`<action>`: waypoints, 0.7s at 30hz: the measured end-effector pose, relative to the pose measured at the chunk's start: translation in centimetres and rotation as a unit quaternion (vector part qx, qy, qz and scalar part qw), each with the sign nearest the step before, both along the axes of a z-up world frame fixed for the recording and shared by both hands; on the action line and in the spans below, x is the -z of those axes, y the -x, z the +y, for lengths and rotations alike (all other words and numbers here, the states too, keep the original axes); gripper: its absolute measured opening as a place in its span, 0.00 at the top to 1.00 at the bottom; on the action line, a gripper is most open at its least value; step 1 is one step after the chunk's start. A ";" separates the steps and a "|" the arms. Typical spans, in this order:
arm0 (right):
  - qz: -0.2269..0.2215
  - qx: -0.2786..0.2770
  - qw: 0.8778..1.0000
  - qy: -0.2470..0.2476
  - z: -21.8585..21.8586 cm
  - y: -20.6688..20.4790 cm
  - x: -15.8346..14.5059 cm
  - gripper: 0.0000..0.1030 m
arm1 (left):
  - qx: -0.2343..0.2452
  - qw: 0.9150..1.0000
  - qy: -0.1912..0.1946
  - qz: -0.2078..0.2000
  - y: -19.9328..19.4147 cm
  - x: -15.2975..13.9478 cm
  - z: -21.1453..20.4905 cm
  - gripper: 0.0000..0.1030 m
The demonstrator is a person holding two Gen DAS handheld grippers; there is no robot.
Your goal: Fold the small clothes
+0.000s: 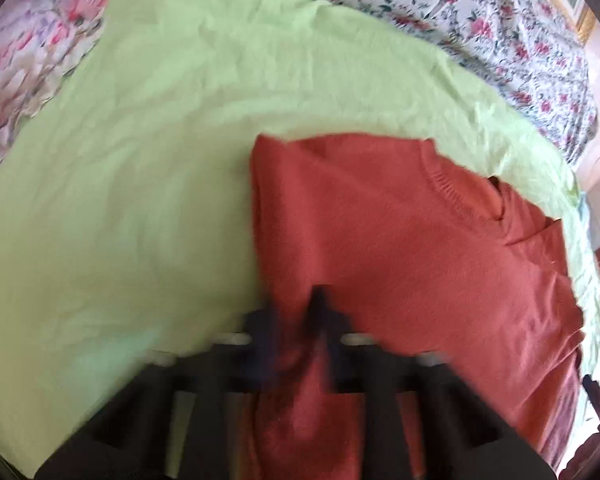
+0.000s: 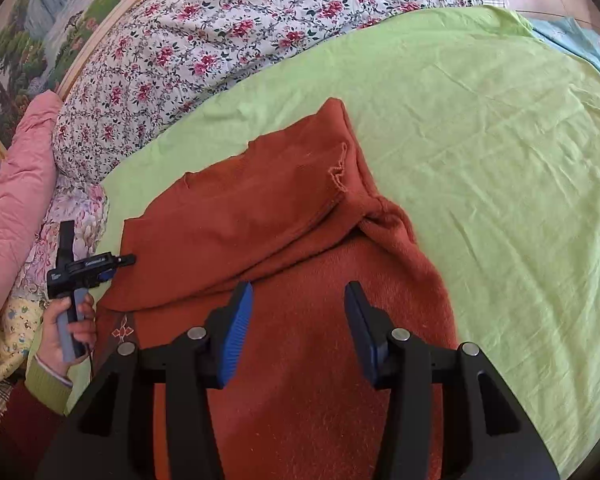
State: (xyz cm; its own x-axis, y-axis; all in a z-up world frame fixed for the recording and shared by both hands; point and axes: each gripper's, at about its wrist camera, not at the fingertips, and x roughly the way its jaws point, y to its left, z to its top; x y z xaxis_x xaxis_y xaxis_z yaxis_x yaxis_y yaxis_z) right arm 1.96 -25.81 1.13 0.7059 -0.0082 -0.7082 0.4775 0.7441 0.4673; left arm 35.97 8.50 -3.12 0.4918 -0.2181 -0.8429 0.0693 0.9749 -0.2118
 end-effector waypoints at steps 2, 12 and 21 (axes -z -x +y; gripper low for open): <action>0.003 0.002 1.000 0.003 -0.3 0.2 -0.1 0.52 | -0.012 1.000 -0.014 -0.010 -0.5 -0.3 0.3 0.91; -0.007 0.021 1.000 -0.003 -1.6 3.3 -1.1 0.52 | 0.013 0.999 0.024 -0.028 7.8 -2.6 1.0 0.58; -0.001 -0.006 1.000 0.015 0.5 8.0 -1.9 0.52 | 0.023 0.999 0.042 -0.003 23.3 -0.7 4.6 0.55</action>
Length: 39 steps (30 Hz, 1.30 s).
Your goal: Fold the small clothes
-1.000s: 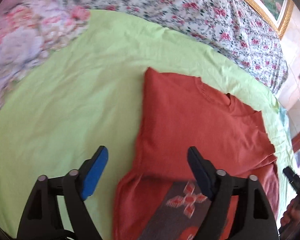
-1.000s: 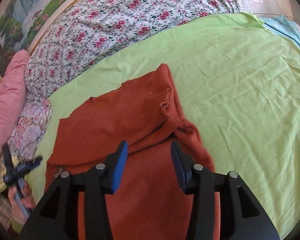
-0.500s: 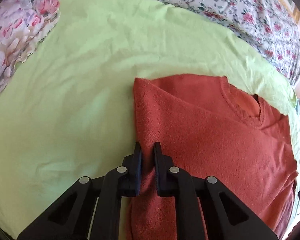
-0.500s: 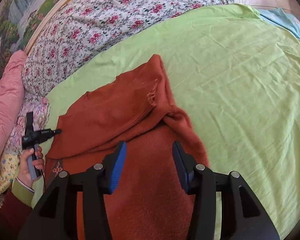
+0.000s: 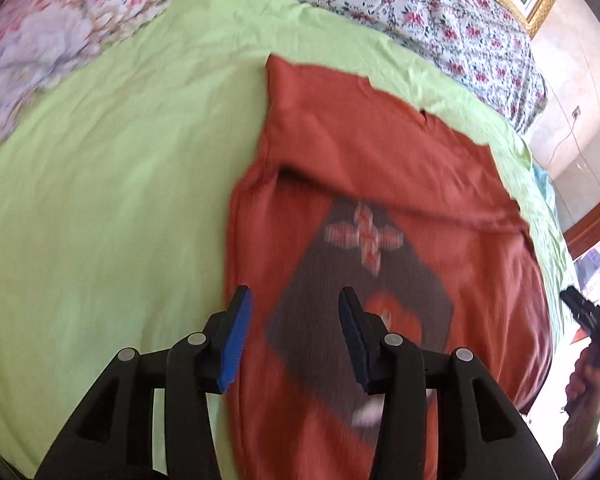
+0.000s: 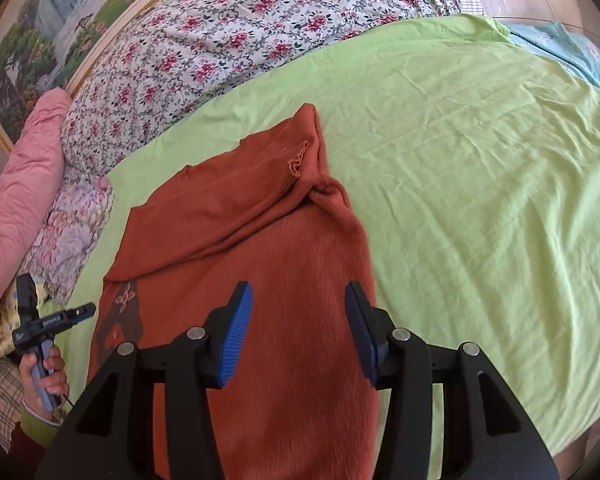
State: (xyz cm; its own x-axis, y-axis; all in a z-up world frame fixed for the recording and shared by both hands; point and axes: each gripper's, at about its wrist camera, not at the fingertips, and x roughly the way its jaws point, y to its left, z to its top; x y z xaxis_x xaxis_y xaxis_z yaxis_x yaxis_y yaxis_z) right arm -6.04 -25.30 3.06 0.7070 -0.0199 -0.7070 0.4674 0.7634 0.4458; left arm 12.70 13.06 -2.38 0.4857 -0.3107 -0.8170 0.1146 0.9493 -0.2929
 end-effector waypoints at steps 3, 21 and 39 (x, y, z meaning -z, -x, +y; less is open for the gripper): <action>0.003 -0.016 1.000 0.008 1.0 1.7 -0.1 0.48 | 0.002 1.000 -0.002 0.015 4.9 1.1 1.1 0.51; 0.023 -0.081 0.995 -0.050 3.6 9.7 4.1 0.46 | 0.032 0.999 0.040 0.019 16.8 4.6 1.4 0.57; -0.022 -0.167 0.977 -0.128 6.3 10.7 6.9 0.93 | 0.041 0.994 0.101 -0.007 16.9 3.8 2.9 0.97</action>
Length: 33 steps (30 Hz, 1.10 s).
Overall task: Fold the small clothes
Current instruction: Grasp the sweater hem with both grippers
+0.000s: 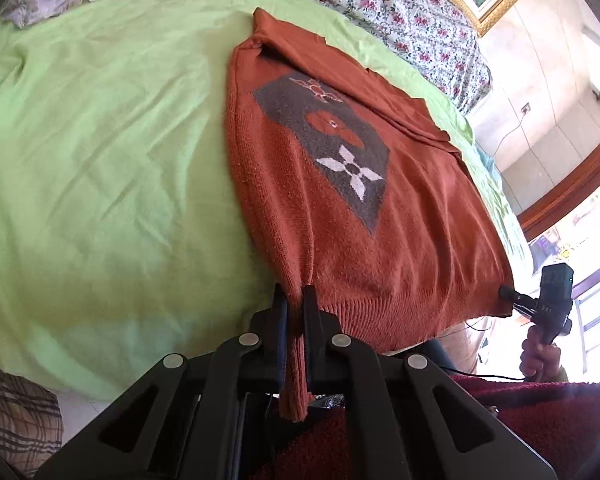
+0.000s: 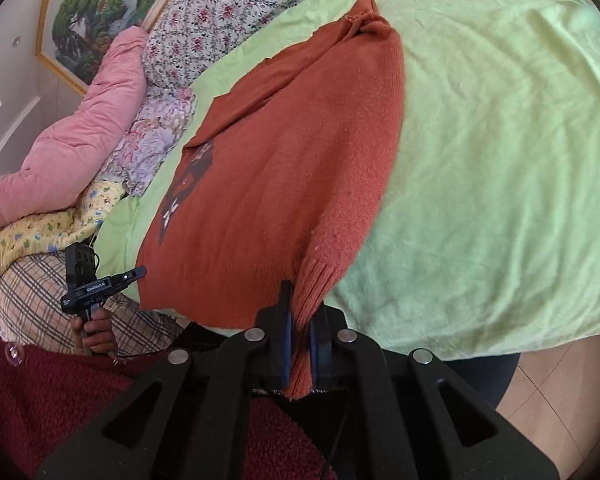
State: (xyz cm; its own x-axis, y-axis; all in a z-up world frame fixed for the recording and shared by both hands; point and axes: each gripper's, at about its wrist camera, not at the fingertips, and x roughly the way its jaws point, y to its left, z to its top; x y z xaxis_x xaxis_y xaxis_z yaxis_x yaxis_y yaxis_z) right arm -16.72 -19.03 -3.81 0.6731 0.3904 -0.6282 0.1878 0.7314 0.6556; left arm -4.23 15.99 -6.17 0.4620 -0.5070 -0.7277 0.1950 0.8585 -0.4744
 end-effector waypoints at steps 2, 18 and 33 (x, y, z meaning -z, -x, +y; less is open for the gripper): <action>-0.007 -0.005 1.000 -0.010 -0.3 0.3 -0.6 0.93 | -0.002 1.000 0.013 -0.008 -0.1 -0.9 0.1 0.97; -0.197 0.031 0.978 -0.067 -6.2 -6.9 -9.8 0.93 | -0.027 0.982 0.080 -0.171 -9.2 -12.2 0.0 0.97; -0.120 0.129 0.984 0.001 -19.2 -27.8 -7.0 0.94 | -0.083 0.988 -0.001 -0.131 -34.8 -9.3 -4.2 0.97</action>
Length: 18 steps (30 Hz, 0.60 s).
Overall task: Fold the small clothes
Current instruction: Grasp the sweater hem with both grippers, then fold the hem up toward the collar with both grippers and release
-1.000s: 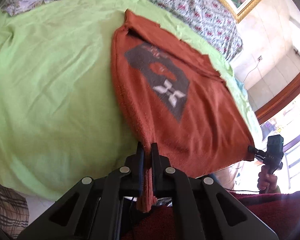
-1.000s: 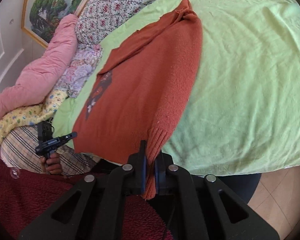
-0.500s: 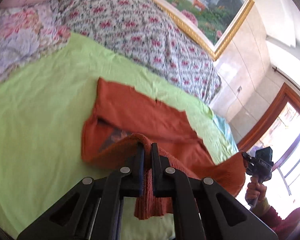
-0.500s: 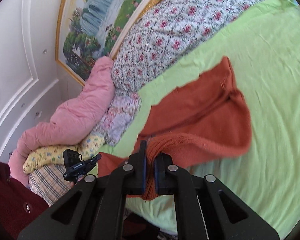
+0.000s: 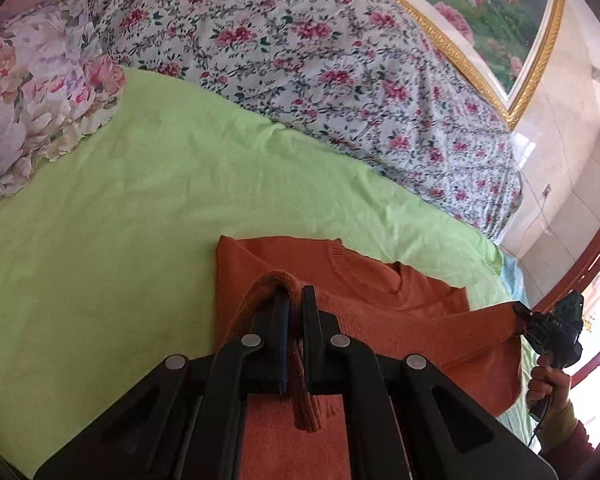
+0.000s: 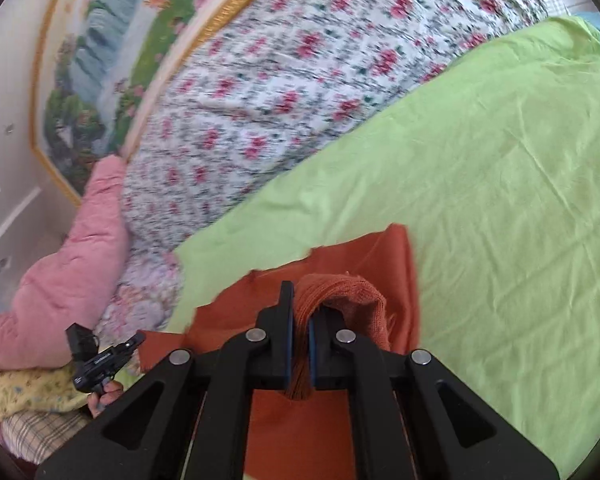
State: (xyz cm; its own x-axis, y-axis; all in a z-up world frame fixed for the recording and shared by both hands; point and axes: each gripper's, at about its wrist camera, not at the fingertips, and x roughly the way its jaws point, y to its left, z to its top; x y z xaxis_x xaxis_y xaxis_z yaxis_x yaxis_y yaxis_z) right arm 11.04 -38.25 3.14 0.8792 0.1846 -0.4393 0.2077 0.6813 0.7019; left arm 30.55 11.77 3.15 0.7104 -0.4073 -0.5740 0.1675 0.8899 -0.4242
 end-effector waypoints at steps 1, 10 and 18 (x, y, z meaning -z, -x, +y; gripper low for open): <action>0.008 0.004 1.000 -0.003 -0.6 -1.0 0.6 0.94 | -0.003 1.000 -0.002 0.008 -1.0 0.6 0.1 0.97; 0.115 0.015 0.992 0.039 -1.7 -7.1 5.0 0.94 | -0.019 0.996 -0.016 0.082 -6.5 6.9 0.7 0.96; 0.119 0.031 0.991 0.041 -1.2 -3.8 3.8 0.68 | 0.035 0.996 -0.016 0.081 -0.9 5.1 -0.6 0.92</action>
State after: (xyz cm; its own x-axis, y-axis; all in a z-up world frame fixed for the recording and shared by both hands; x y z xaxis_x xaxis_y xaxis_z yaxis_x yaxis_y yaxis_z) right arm 14.87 -39.49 -0.66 0.7568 0.0879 -0.6477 0.4047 0.7151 0.5699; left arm 31.49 11.18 -1.91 0.5783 -0.4322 -0.6919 0.1611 0.8919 -0.4225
